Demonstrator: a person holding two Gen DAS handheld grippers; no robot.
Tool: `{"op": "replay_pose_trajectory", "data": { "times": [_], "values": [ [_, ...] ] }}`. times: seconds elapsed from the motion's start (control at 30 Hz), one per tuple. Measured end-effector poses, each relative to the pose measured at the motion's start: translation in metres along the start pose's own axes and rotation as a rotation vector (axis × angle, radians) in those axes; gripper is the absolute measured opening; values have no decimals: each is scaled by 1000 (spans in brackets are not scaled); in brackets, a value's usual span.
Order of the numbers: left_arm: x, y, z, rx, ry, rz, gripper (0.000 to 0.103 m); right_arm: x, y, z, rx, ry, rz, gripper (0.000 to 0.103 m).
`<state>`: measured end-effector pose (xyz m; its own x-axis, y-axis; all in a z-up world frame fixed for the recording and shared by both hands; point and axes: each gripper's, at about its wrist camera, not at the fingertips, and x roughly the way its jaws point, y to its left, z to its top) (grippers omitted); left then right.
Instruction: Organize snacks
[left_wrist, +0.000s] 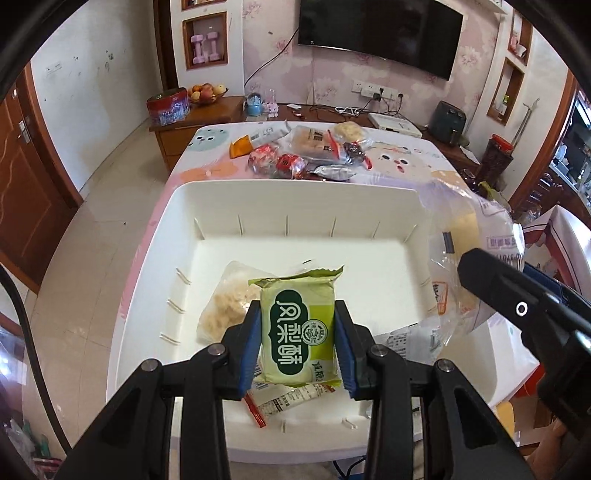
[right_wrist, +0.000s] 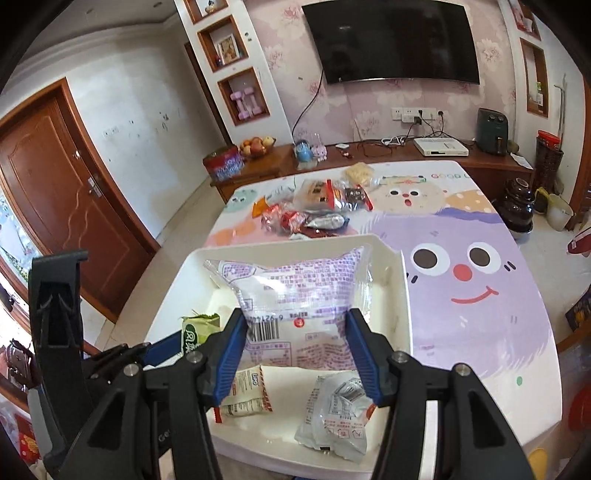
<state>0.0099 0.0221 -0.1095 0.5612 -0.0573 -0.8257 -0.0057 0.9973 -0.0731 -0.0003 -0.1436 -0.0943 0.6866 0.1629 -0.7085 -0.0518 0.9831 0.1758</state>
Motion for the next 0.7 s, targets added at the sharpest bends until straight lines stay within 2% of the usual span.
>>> {"op": "replay_pose_trajectory", "data": {
  "times": [0.33, 0.37, 0.43, 0.47, 0.5, 0.6, 0.7],
  "values": [
    [15, 4, 3, -8, 37, 25, 36, 19, -3, -2, 8, 64, -23, 59],
    [15, 4, 4, -9, 37, 32, 39, 21, -3, -3, 7, 74, -29, 60],
    [14, 3, 5, -12, 21, 59, 58, 27, -2, -4, 6, 97, -35, 61],
    [12, 4, 5, -16, 8, 71, 76, 28, -2, -5, 10, 100, -36, 61],
    [9, 4, 5, -24, -8, 82, 85, 28, -2, -5, 15, 98, -39, 62],
    [5, 6, 8, -29, -39, 99, 86, 24, -5, -5, 32, 70, -50, 69],
    [5, 5, 9, -28, -44, 94, 86, 25, -8, -4, 47, 71, -42, 70]
  ]
}}
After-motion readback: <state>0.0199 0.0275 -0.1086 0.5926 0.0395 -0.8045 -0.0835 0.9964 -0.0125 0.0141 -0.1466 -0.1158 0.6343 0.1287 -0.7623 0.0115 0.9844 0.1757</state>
